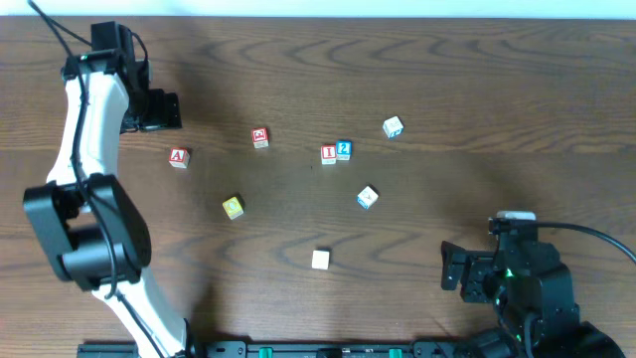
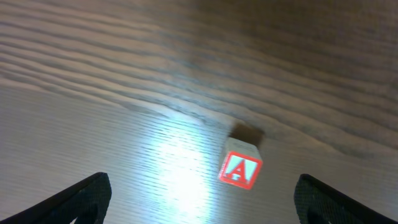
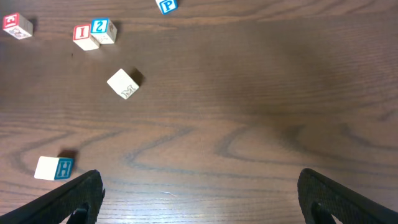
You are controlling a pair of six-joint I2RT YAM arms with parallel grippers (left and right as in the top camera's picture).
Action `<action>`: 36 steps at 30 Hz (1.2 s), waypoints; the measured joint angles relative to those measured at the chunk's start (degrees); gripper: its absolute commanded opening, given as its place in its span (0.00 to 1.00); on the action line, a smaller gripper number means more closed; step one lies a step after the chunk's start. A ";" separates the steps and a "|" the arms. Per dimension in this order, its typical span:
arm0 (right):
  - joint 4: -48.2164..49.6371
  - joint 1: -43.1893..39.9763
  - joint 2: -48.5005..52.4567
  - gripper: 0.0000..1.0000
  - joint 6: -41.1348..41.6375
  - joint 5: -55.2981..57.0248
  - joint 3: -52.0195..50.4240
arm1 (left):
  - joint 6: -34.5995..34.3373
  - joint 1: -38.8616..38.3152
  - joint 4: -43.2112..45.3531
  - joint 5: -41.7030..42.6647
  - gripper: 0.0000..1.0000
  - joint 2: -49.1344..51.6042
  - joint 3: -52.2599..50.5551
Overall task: Spell out Ai2
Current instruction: 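Move the left gripper forward over the red A block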
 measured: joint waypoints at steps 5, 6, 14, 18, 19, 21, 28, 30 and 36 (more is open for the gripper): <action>-0.02 0.00 0.00 0.99 0.00 0.00 0.00 | 0.46 -0.44 -2.03 1.92 0.95 3.10 1.36; -0.02 0.00 0.00 0.99 0.00 0.02 0.00 | 0.68 -0.63 -2.32 2.19 0.95 3.50 1.36; -0.02 0.00 0.00 0.99 0.00 0.00 0.00 | 1.73 -0.94 -3.87 3.10 0.95 4.35 1.42; -0.02 0.00 0.00 0.99 0.00 0.00 0.00 | 2.54 -0.94 -4.13 3.08 0.95 4.63 1.42; -0.02 0.00 0.00 0.99 0.00 0.00 0.00 | 2.86 -0.94 -4.24 3.10 0.95 4.90 1.42; 0.00 0.00 0.00 0.99 0.00 0.02 0.00 | 3.19 -0.94 -4.72 3.08 0.95 5.84 1.42; -0.02 0.00 0.00 0.99 0.00 0.02 0.00 | 4.72 -0.94 -4.59 3.23 0.95 8.44 1.42; -0.02 0.00 0.00 0.99 0.00 0.00 0.00 | 4.87 -0.94 -3.72 3.41 0.95 8.44 1.42; -0.02 0.00 0.00 0.99 0.00 0.00 0.00 | 4.85 -0.94 -3.43 5.84 0.96 8.44 1.42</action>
